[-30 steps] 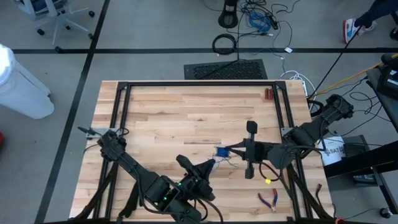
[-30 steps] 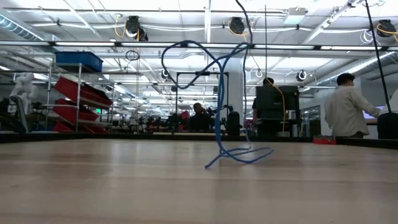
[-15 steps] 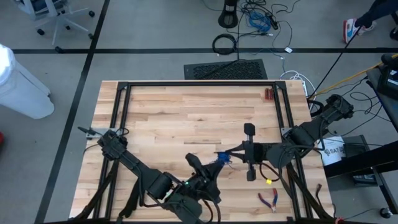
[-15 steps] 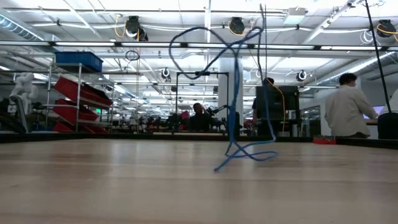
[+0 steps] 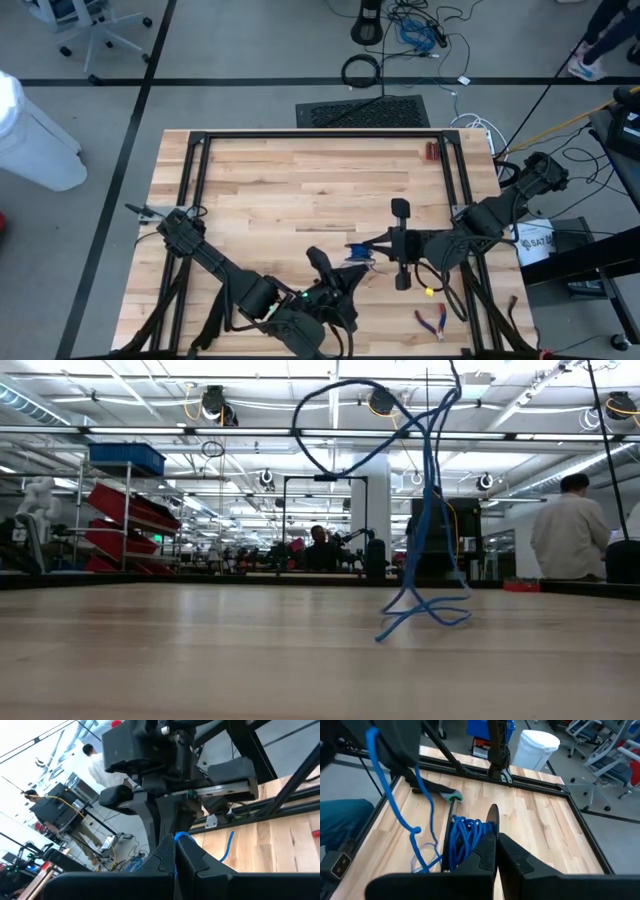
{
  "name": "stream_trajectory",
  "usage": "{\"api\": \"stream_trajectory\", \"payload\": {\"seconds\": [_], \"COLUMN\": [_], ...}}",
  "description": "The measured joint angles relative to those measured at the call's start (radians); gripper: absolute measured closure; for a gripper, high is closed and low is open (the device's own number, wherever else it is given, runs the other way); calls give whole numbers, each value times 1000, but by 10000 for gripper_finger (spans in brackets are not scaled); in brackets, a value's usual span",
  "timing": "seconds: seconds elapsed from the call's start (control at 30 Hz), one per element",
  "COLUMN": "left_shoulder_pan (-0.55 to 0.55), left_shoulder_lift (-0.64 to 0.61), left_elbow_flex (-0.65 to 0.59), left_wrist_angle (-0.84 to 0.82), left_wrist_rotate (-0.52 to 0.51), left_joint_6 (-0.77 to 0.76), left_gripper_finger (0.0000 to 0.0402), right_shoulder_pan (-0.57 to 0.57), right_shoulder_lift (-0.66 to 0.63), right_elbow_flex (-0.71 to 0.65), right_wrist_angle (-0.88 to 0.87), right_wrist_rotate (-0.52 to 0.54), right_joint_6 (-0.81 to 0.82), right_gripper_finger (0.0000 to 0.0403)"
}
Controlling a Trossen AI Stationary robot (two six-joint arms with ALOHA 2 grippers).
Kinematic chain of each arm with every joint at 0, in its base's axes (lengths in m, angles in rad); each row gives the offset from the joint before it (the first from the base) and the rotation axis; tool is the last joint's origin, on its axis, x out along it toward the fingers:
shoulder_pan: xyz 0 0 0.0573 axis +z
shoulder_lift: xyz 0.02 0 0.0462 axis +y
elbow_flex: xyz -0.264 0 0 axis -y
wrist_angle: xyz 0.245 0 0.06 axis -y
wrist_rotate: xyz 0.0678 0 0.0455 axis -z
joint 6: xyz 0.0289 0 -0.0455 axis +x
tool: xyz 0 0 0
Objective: Coil cords
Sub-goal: Coil the blue wire onto the black spool
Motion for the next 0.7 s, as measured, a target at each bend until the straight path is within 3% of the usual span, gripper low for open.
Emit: {"api": "stream_trajectory", "payload": {"seconds": [0.3,0.7], "left_shoulder_pan": [62,56], "left_shoulder_lift": [-7,-40], "left_elbow_flex": [7,8], "left_wrist_angle": [-14,-264], "left_wrist_rotate": [86,97], "left_joint_6": [-36,-265], "left_gripper_finger": [400,400], "right_shoulder_pan": [0,34], "right_shoulder_lift": [0,-32], "right_elbow_flex": [-1,-1], "right_wrist_angle": [-7,-53], "right_wrist_rotate": [-84,-105], "right_joint_6": [-5,14], "right_gripper_finger": [403,403]}}
